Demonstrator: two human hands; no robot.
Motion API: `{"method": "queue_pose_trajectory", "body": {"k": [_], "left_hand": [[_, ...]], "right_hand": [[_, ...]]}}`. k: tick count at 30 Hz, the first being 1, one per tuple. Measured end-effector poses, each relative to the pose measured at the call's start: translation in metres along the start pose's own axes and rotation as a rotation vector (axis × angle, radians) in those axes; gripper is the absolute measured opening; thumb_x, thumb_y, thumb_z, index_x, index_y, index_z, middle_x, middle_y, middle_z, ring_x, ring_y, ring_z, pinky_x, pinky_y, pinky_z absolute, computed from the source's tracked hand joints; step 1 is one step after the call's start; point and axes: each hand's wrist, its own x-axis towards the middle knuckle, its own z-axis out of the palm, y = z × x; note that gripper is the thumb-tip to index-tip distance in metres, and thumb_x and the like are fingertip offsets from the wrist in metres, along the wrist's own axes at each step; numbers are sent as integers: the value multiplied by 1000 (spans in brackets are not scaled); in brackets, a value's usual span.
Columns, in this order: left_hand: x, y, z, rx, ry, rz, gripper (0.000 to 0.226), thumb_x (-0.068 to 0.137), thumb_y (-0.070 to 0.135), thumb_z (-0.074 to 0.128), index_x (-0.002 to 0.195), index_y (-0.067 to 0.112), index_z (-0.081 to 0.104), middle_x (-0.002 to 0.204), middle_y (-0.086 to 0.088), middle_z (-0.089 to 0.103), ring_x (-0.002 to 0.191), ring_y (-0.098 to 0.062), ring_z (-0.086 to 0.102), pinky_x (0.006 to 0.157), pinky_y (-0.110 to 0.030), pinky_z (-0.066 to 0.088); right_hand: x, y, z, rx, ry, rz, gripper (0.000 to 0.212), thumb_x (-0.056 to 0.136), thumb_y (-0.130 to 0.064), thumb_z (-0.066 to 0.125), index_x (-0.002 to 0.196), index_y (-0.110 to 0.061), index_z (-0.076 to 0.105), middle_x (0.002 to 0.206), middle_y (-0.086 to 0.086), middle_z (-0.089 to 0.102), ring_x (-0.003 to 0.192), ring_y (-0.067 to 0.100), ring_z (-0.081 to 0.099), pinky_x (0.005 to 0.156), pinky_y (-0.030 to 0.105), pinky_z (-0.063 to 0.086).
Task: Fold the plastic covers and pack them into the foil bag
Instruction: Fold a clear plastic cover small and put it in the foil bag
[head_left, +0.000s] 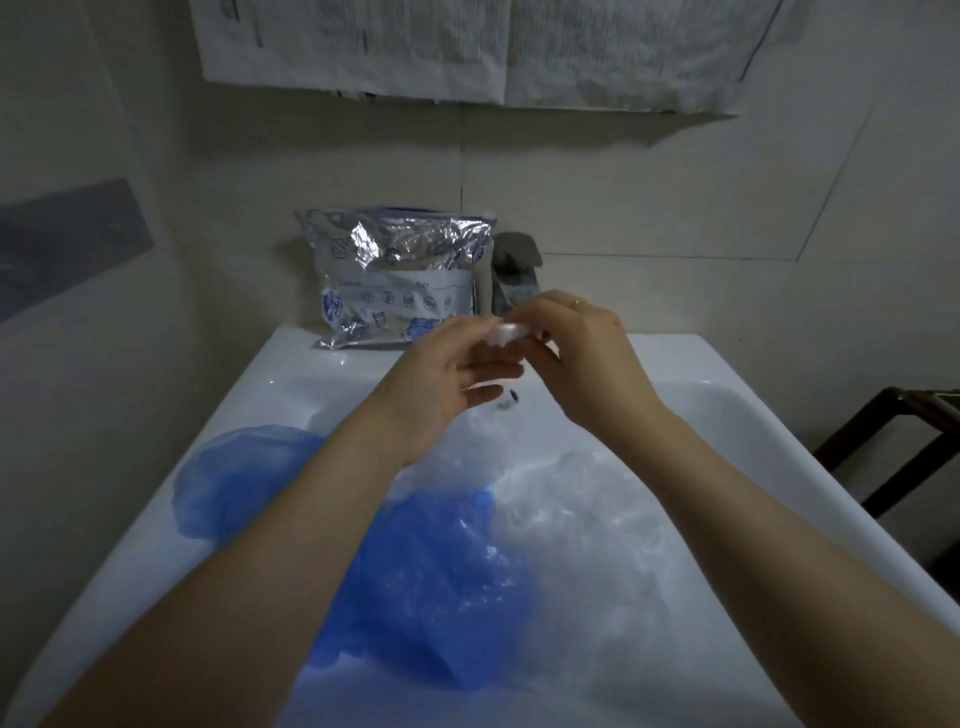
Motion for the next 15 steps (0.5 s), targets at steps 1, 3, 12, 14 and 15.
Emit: {"method": "queue_pose_trajectory", "body": {"k": [1,3,12,14,15], "left_hand": [[4,9,-3,-44,-27,63,21,80,23,61,98,11,57,86,-3,68,80,-14,65,71,-23,51],[9,27,-6,-23,-32,209,10,81,12,57,91,11,59,79,2,69,77,-10,64,72,-21,50],[94,94,-71,897,468,434,10,88,7,57,93,14,63,89,-5,66,66,-12,57,68,-24,40],[116,95,-97,1289,484,411,29,87,8,58,116,10,60,119,-11,58,100,-23,57,85,-25,39],[125,94,-107,1381,445,385,35,87,10,60,122,10,57,125,-12,54,109,-26,53,91,-28,40]], "right_hand": [[13,-3,-1,17,44,36,19,82,-16,56,91,-4,69,81,8,65,70,24,60,65,25,41],[36,-9,-1,80,97,121,16,81,-8,61,95,-5,68,78,0,61,70,18,55,65,26,40],[150,17,34,219,46,319,11,80,-11,66,88,-4,65,83,13,67,79,27,61,70,36,47],[170,20,41,174,21,285,8,79,-12,67,82,-5,62,76,9,60,72,24,52,60,31,38],[181,22,47,131,-6,270,9,79,-13,67,82,-6,62,78,8,59,73,21,50,58,29,34]]}}
